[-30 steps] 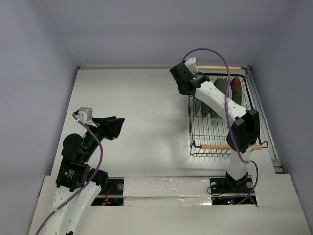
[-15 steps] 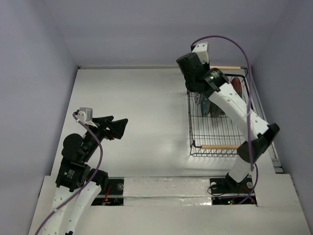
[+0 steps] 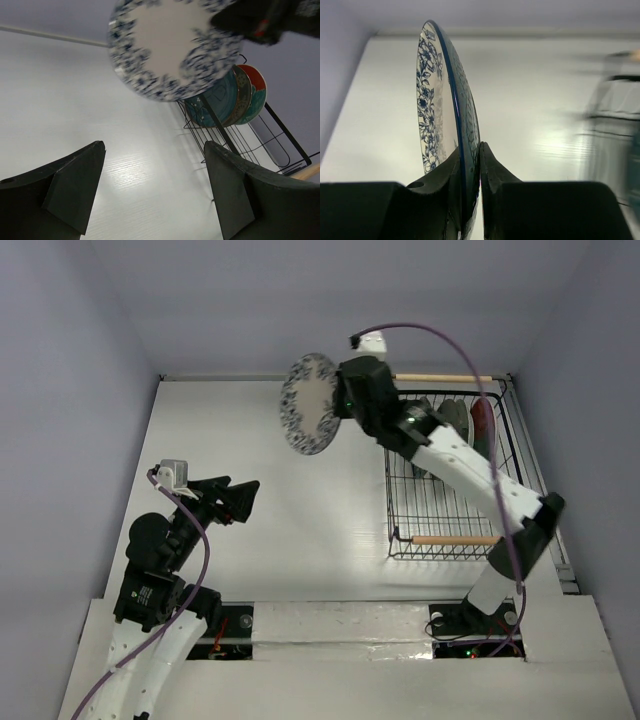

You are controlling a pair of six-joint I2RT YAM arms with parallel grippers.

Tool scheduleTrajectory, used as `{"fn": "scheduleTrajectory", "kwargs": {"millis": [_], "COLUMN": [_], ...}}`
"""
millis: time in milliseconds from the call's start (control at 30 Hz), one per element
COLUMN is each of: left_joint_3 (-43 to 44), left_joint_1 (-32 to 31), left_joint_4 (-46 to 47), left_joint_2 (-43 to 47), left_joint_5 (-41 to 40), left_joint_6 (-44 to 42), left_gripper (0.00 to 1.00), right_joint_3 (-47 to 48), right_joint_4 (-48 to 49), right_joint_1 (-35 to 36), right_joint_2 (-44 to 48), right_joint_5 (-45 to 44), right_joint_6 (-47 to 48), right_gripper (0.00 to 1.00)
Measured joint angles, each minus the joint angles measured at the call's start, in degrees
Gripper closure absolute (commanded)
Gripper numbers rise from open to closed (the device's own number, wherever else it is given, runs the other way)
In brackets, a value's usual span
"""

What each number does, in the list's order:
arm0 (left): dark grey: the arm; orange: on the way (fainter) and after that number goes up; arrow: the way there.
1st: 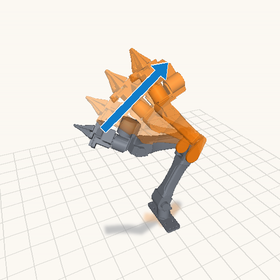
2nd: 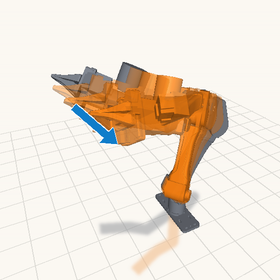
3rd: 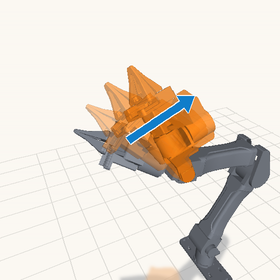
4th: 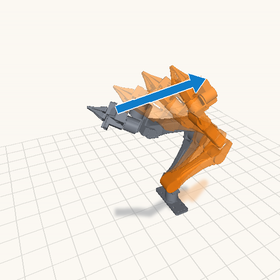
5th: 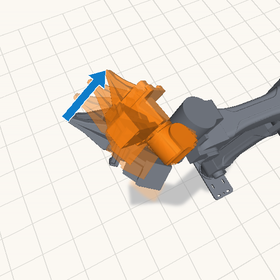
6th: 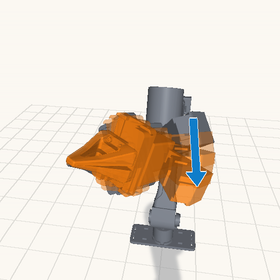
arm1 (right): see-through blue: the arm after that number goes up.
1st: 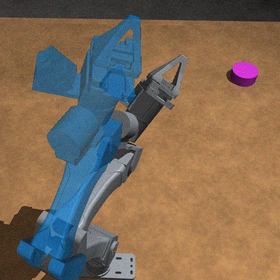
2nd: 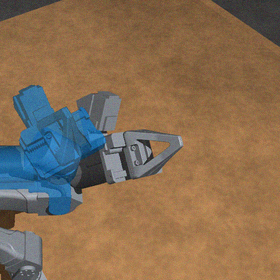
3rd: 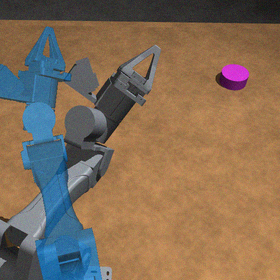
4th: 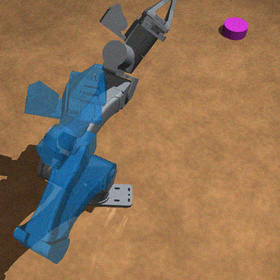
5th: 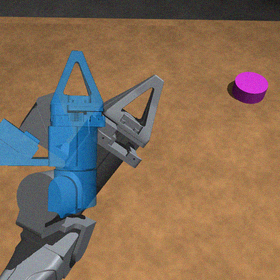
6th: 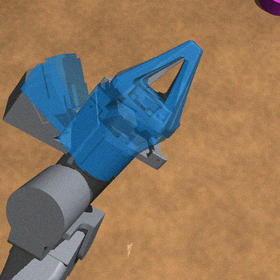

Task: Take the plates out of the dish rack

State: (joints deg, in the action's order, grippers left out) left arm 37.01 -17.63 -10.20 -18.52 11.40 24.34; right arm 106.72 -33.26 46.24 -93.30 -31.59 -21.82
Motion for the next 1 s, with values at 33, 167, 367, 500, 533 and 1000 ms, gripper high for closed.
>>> {"fn": "scheduleTrajectory", "kwargs": {"millis": [33,167,367,500,533,1000], "left_joint_3": [0.0,0.0,0.0,0.0,0.0,0.0], "left_joint_1": [0.0,0.0,0.0,0.0,0.0,0.0], "left_joint_4": [0.0,0.0,0.0,0.0,0.0,0.0], "left_joint_2": [0.0,0.0,0.0,0.0,-0.1,-0.9], "left_joint_5": [-0.1,-0.2,-0.4,-0.5,-0.5,-0.5], "left_joint_6": [0.0,0.0,0.0,0.0,0.0,0.2], "left_gripper": [0.23,0.24,0.24,0.24,0.24,0.23], "right_joint_3": [-0.6,-0.8,-1.2,-5.1,-5.9,-14.8], "right_joint_4": [2.5,9.6,12.7,16.2,16.9,27.5], "right_joint_1": [0.0,0.4,1.3,1.2,1.2,1.0], "right_joint_2": [-2.7,-14.8,-25.6,-26.4,-26.4,-26.4], "right_joint_5": [2.6,12.5,18.4,18.7,18.7,15.7], "right_joint_6": [-1.3,-6.8,-12.1,-15.0,-15.5,-23.1], "right_gripper": [1.00,1.00,1.00,1.00,1.00,0.76]}}
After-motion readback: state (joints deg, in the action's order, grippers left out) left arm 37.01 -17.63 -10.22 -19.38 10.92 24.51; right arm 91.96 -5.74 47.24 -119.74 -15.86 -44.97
